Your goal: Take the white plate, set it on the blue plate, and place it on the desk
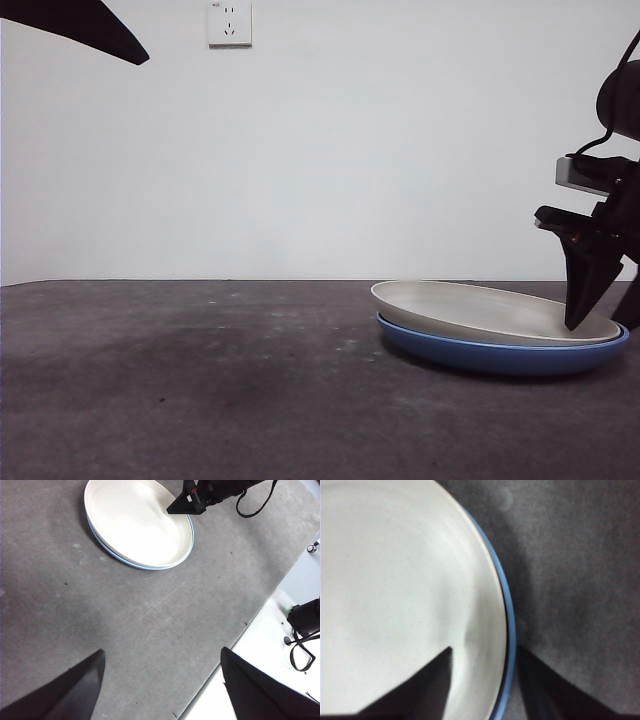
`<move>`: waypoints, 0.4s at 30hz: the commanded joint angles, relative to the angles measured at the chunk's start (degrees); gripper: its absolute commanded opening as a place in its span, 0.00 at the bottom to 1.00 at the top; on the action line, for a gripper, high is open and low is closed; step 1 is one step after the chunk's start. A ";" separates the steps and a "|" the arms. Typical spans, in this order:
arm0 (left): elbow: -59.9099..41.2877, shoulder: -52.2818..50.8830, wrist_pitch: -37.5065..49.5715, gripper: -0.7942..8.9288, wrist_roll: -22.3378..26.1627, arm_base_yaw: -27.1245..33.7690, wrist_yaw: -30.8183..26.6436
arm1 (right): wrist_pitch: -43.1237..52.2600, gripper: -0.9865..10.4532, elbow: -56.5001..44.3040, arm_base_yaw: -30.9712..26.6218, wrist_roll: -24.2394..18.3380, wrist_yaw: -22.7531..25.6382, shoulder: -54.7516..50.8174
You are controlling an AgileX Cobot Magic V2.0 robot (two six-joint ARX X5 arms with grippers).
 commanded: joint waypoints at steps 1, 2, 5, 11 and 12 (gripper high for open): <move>0.52 0.26 0.24 0.46 0.13 -0.46 0.50 | 0.52 0.21 0.48 -0.22 0.61 0.35 1.36; 0.52 0.26 0.24 0.46 -0.20 -0.46 0.50 | 0.50 0.20 0.48 -0.28 0.61 0.70 1.36; 0.52 0.26 0.22 0.46 -0.44 -0.46 0.50 | 0.46 0.16 0.48 -0.98 0.68 0.90 1.36; 0.52 0.26 0.11 0.46 -0.63 -0.46 0.50 | 0.20 0.10 0.48 -2.10 0.72 0.90 1.36; 0.52 0.26 0.07 0.46 -0.63 -0.46 0.50 | 0.20 0.09 0.48 -2.19 0.70 0.87 1.36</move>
